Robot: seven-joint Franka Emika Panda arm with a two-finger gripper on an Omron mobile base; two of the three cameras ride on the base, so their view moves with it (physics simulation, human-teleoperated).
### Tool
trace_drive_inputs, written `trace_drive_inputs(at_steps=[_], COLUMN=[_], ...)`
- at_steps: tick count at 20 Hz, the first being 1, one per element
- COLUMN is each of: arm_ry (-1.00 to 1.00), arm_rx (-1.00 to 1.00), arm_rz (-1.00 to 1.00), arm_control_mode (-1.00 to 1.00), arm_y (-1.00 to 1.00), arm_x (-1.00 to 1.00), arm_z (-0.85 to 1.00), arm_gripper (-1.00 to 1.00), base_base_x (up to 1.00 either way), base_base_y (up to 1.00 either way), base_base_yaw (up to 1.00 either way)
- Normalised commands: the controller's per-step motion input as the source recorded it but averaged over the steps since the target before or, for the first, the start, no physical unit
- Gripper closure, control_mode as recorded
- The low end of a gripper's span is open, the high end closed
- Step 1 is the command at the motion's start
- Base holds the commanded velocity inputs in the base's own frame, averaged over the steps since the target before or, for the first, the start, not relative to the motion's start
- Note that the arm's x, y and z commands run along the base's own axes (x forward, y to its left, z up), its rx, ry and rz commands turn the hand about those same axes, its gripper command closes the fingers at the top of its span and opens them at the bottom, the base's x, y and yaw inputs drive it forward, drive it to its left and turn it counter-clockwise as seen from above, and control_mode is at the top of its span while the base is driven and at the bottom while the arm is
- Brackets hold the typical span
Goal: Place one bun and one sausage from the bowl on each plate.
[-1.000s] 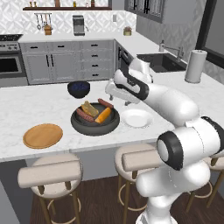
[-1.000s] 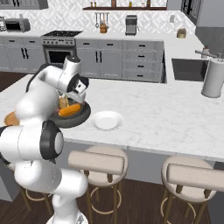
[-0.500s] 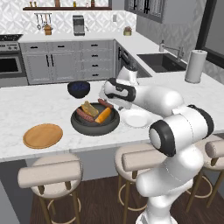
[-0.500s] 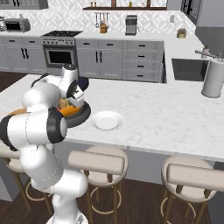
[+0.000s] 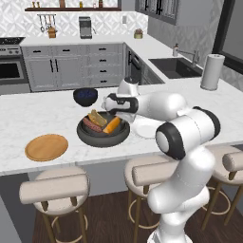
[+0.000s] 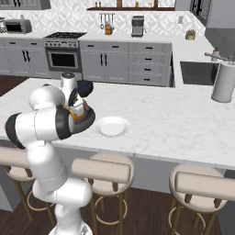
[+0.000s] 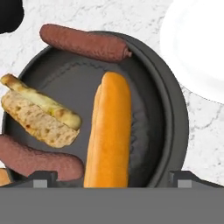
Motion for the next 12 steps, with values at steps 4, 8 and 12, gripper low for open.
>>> trace_drive_inputs(at_steps=[4,8,12], arm_ry=[0.00,0.04,0.00], arm_rx=[0.00,-0.01,0.00], arm_rz=[0.00,0.00,0.00], arm_control_mode=[-1.00,-1.00,-1.00], arm_y=[0.00,0.02,0.04], arm_x=[0.13,0.08,0.15], arm_z=[-0.30,-0.29,-0.19], arm_gripper=[-1.00,-1.00,-1.00], base_base_x=[0.00,0.00,0.00], base_base_y=[0.00,0.00,0.00], base_base_yaw=[0.00,0.00,0.00])
